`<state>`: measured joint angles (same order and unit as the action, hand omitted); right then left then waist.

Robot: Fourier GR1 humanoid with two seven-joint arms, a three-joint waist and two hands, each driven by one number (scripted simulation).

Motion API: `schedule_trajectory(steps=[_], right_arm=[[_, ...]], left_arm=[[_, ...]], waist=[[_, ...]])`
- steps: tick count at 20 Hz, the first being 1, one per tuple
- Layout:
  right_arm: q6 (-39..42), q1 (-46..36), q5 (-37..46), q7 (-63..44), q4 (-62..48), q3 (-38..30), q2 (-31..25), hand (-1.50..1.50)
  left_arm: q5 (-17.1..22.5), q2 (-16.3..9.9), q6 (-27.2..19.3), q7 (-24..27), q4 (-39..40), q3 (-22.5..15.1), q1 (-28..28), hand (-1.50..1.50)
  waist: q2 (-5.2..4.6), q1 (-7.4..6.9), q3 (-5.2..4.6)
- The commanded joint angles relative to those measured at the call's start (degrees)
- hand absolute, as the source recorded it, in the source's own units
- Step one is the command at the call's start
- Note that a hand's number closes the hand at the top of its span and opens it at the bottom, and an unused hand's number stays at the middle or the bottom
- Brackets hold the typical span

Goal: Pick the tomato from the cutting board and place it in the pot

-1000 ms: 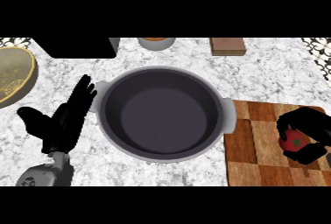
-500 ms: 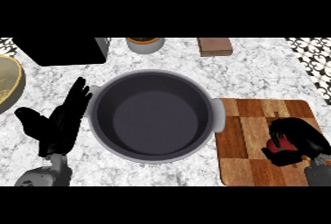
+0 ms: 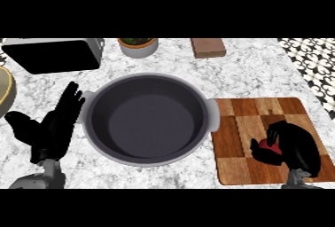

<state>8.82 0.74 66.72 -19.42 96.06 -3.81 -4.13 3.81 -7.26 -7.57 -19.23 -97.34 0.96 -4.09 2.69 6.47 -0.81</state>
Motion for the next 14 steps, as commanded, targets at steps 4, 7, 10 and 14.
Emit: schedule_trajectory(steps=[4, 7, 10, 14], right_arm=[[-2.25, 1.12, 8.04, -17.16, 20.85, 13.64, 4.03, 1.5], [0.8, -2.07, 14.55, -23.28, 28.48, 21.99, 4.08, 1.5], [4.72, -7.04, 18.49, -31.53, 34.67, 30.23, 4.1, 1.5], [9.87, -16.9, 22.78, -44.96, 34.41, 40.35, 4.12, 1.5]], left_arm=[[-0.03, -0.02, 0.27, -0.3, -0.23, -0.36, -0.2, 0.0], [0.31, 0.03, 1.36, -0.21, -0.58, -1.27, 0.2, 0.0], [0.12, 0.37, 1.61, -0.55, -0.3, -2.17, -1.48, 0.0], [1.33, -0.78, 3.77, -1.36, -1.06, -2.33, -2.29, 0.0]], waist=[[-0.03, -1.52, 0.15], [-0.28, -3.54, 0.09], [-0.85, -4.6, 0.2], [-1.52, -7.13, 0.32]])
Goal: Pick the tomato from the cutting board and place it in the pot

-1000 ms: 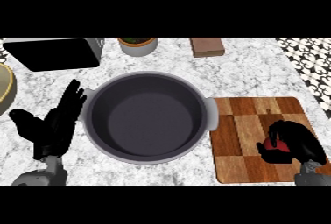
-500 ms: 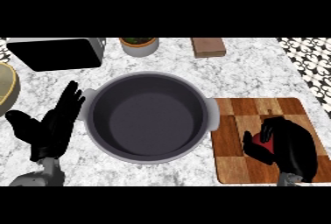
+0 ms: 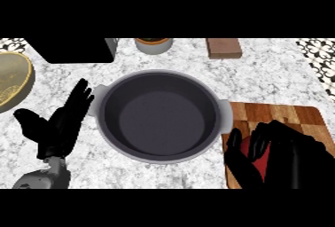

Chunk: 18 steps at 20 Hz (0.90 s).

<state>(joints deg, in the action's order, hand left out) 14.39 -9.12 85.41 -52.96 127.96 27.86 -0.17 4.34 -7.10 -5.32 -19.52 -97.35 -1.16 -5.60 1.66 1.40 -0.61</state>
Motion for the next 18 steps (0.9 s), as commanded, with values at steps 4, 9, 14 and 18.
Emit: schedule_trajectory(steps=[4, 9, 14, 18], right_arm=[[7.36, -13.49, 3.44, -21.71, 0.01, 14.22, 0.15, 1.5], [4.98, -20.25, -1.36, -28.32, -6.19, 10.6, 0.14, 1.5], [2.79, -25.63, -6.58, -30.16, -14.6, 6.57, 0.13, 1.5], [2.58, -31.32, -12.09, -31.76, -19.58, 2.8, 0.13, 1.5]], left_arm=[[-0.83, 1.44, 0.47, 0.88, 0.56, -2.47, 0.05, 0.0], [-0.69, 1.58, 0.31, 0.62, 0.14, -2.27, -1.5, 0.0], [0.32, 1.45, 1.17, 0.89, 2.27, -1.45, -3.62, 0.0], [-0.08, 1.01, 0.63, -1.29, 0.73, -1.43, -4.24, 0.0]], waist=[[-0.83, -2.5, 0.13], [-1.43, -3.51, 0.3], [-1.98, -3.97, 0.31], [-1.7, -4.32, 0.43]])
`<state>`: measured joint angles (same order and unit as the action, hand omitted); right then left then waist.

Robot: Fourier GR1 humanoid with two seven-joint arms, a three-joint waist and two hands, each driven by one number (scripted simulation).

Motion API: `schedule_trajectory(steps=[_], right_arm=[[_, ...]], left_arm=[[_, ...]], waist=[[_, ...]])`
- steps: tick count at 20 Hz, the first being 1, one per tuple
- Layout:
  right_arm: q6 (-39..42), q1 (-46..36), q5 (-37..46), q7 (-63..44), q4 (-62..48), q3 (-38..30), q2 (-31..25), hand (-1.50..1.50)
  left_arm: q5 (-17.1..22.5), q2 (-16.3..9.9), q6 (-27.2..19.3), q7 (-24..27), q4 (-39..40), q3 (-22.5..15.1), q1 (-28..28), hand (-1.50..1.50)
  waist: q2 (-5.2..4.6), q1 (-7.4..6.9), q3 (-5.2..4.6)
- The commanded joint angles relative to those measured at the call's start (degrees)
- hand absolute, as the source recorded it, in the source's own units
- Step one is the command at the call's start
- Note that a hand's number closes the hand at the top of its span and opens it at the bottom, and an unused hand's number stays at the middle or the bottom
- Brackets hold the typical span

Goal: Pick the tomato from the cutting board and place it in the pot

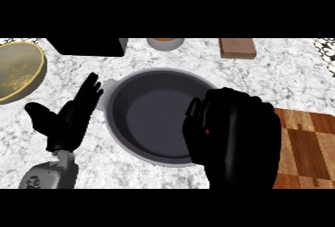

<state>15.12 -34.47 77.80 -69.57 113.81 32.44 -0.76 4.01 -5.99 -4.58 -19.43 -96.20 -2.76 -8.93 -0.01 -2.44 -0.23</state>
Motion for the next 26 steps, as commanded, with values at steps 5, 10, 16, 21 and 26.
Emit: schedule_trajectory(steps=[5, 10, 16, 21, 26], right_arm=[[-3.02, -8.41, -12.36, -13.89, -14.99, -3.71, 0.72, 1.5], [-15.2, -4.48, -17.45, -13.82, -17.4, -9.55, 0.72, -1.5], [-26.8, -6.57, -21.97, -12.39, -18.86, -11.24, 0.72, -1.5], [-36.55, -7.82, -10.98, -7.08, -15.03, -12.37, 0.73, -1.5], [-40.63, -5.75, -4.87, -8.97, -12.63, -13.55, 0.73, -1.5]], left_arm=[[0.5, 0.57, 1.05, 1.27, -0.75, -0.86, 2.32, 0.0], [0.18, 0.37, 0.01, 0.88, -0.32, 0.36, -0.12, 0.0], [0.76, 0.01, 1.07, 0.94, -0.35, 0.32, 0.42, 0.0], [0.39, 0.2, 0.21, 0.11, 0.68, 0.74, 0.53, 0.0], [-0.24, 0.68, -0.97, 0.69, 1.54, 1.34, -0.8, 0.0]], waist=[[-0.18, -0.9, 0.11], [-0.52, -0.96, 0.23], [-0.26, -1.44, 0.22], [0.22, 0.45, 0.22], [0.24, 1.98, 0.23]])
